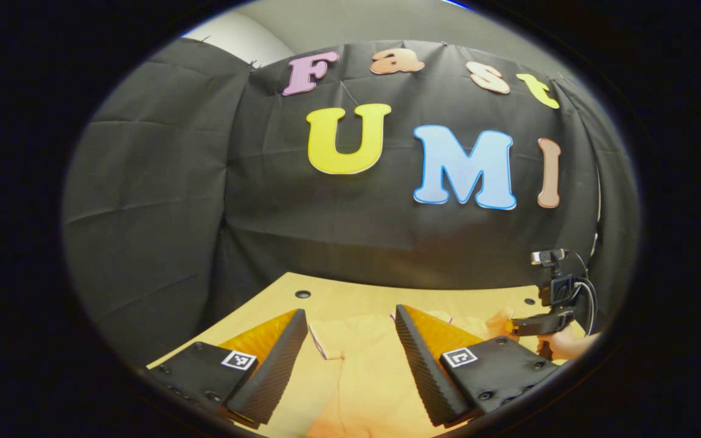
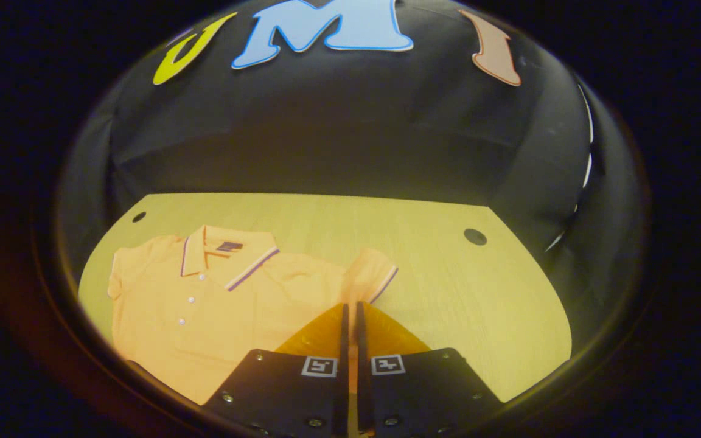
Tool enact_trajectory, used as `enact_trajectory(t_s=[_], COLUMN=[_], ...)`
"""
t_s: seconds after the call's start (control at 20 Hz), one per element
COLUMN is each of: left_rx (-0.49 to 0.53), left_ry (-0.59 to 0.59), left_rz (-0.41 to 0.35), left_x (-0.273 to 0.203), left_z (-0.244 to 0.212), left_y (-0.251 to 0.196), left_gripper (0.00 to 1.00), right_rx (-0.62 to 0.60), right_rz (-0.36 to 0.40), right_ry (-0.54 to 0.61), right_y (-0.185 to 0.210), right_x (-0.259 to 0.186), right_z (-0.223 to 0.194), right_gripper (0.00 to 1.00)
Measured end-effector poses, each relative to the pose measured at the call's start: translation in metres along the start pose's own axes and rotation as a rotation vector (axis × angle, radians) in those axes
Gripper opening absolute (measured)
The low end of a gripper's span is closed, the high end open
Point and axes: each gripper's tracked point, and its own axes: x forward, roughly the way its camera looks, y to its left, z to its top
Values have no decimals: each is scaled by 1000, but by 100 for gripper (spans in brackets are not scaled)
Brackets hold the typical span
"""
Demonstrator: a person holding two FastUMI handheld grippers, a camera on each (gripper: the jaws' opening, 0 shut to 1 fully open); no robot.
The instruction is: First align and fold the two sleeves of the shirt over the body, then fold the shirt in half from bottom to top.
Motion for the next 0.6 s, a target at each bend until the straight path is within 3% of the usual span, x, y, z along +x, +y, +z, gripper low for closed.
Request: enact_trajectory(t_s=[0.6], left_rx=[-50], left_ry=[32], left_rz=[46], left_x=[9], left_z=[-15], left_y=[51], left_gripper=[94], right_rx=[-112], right_rz=[113], right_ry=[31], right_y=[82], right_x=[4], right_z=[-5], right_gripper=[6])
